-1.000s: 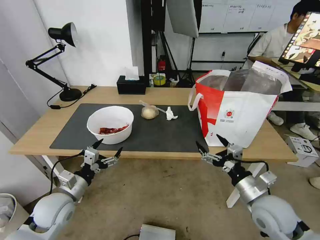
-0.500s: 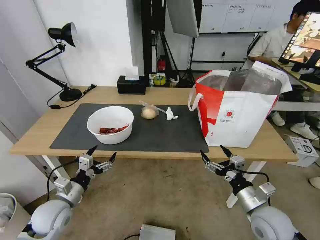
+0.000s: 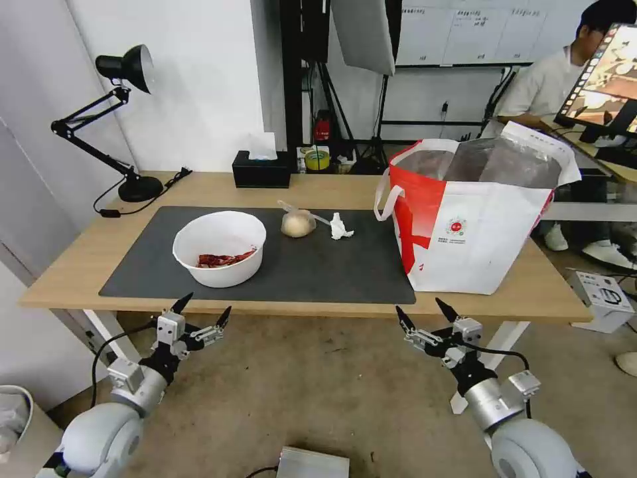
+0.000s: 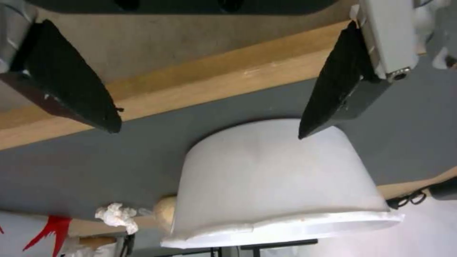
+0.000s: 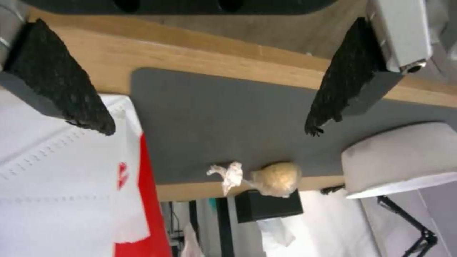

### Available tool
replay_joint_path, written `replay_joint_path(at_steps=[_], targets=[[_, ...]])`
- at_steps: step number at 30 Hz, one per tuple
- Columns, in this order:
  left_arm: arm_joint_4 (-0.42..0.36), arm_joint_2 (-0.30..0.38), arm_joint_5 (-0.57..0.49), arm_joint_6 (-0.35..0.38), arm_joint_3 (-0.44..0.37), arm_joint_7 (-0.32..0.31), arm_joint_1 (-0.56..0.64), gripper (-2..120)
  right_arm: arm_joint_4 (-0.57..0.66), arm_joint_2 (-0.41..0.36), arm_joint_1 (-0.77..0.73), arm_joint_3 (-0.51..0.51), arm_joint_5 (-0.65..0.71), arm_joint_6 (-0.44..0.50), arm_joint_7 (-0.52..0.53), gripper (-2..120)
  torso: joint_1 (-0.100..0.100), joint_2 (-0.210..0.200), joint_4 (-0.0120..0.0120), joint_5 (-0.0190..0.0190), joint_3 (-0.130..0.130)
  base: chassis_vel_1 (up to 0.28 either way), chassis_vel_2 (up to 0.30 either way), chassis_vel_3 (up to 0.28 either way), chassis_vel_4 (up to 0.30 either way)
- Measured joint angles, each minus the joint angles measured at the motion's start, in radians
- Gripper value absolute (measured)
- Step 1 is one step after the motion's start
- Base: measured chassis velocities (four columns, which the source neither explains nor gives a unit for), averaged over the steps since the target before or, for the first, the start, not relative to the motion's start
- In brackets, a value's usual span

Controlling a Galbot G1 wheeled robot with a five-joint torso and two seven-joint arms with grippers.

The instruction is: Pick up the trash from the table and place it into the takeout bag.

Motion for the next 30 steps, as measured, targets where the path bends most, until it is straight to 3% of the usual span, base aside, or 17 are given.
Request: replay_joint_path(at_steps=[9, 18, 24, 30], targets=[[0.005, 0.003, 0.001, -0.003, -0.013, 0.012, 0.005, 100, 0.072, -0.052, 0.143, -0.073, 0.079, -0.134, 0.040, 100, 0.000, 0.000, 0.0000, -0.0002, 0.000, 0.000, 0.000, 0.000, 0.000], [0.001, -0.012, 0.013, -0.001, -0.003, 0.007, -0.005, 100, -0.030, -0.091, 0.446, -0.263, 0.144, -0.252, 0.109, 100, 0.000, 0.000, 0.0000, -0.0001, 0.000, 0.000, 0.000, 0.000, 0.000], [-0.001, -0.014, 0.013, 0.001, -0.007, 0.003, -0.002, 100, -0.146, -0.040, 0.671, -0.432, 0.157, -0.362, 0.180, 100, 0.000, 0.000, 0.0001, -0.0001, 0.000, 0.000, 0.000, 0.000, 0.000], [-0.001, -0.020, 0.013, 0.001, -0.013, 0.002, 0.003, 100, -0.253, 0.034, 0.799, -0.528, 0.184, -0.407, 0.246, 100, 0.000, 0.000, 0.0000, -0.0001, 0.000, 0.000, 0.000, 0.000, 0.000]])
